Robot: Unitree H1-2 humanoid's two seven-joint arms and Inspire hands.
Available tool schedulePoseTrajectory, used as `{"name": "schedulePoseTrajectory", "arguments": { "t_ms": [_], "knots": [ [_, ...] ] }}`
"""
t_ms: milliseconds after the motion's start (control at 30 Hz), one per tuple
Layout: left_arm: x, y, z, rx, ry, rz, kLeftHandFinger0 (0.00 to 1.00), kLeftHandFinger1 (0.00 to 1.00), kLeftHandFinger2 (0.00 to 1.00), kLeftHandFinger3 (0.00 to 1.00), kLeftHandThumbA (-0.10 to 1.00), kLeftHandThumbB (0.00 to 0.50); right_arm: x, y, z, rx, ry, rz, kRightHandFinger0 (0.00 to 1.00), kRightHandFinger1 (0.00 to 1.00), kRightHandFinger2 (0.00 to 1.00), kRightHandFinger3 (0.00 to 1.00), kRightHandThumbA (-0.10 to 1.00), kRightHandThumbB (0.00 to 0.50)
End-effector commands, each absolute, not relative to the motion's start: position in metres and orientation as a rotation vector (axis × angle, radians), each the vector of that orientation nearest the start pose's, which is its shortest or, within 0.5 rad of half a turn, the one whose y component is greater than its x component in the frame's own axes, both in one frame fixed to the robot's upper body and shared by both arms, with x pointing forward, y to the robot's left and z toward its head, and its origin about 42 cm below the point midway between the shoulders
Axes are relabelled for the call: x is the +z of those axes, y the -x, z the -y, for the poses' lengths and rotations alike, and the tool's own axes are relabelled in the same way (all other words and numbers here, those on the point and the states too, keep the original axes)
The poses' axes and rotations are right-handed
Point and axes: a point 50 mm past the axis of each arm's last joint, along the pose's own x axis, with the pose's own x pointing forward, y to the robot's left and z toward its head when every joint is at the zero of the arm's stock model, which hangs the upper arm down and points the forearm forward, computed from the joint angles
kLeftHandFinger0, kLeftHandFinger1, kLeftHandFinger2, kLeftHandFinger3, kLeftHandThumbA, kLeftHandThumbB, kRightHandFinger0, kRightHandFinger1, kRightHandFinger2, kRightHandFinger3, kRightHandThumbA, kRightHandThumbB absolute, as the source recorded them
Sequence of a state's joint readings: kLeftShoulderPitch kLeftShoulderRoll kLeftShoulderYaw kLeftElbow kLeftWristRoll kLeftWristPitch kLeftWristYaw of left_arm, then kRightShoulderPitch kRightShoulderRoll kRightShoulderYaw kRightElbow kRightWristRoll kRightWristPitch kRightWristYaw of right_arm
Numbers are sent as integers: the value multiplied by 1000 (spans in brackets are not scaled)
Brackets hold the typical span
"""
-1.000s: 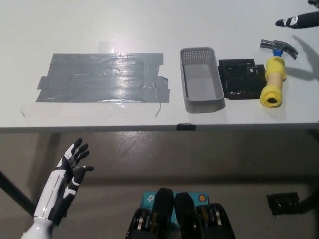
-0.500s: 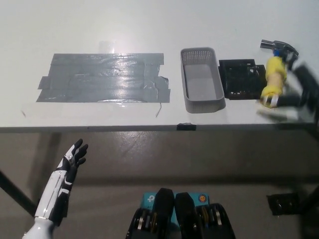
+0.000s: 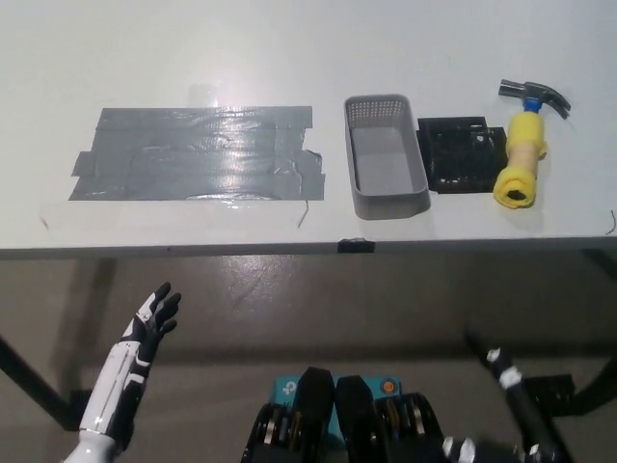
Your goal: The robot picks the hammer with right hand and hits the black area on the desk and places it back.
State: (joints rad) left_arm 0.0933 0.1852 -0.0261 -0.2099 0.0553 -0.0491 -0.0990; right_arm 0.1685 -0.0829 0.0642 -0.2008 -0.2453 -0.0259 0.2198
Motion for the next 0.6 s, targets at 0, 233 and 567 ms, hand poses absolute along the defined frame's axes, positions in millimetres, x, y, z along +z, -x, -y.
{"name": "schedulePoseTrajectory", "arguments": {
  "t_ms": [0, 233, 567],
  "knots": [
    [147, -242, -248, -176, -162, 157, 1000, 1000, 1000, 1000, 1000, 242, 156, -214, 202, 168, 254, 471, 1000, 1000, 1000, 1000, 1000, 379],
    [153, -257, -255, -160, -183, 190, 1000, 1000, 1000, 1000, 1000, 234, 144, -249, 209, 186, 233, 417, 1000, 1000, 1000, 1000, 1000, 446],
    [146, -249, -259, -120, -159, 153, 1000, 1000, 1000, 1000, 1000, 242, 127, -254, 211, 195, 191, 347, 1000, 1000, 1000, 1000, 1000, 449]
  ]
}}
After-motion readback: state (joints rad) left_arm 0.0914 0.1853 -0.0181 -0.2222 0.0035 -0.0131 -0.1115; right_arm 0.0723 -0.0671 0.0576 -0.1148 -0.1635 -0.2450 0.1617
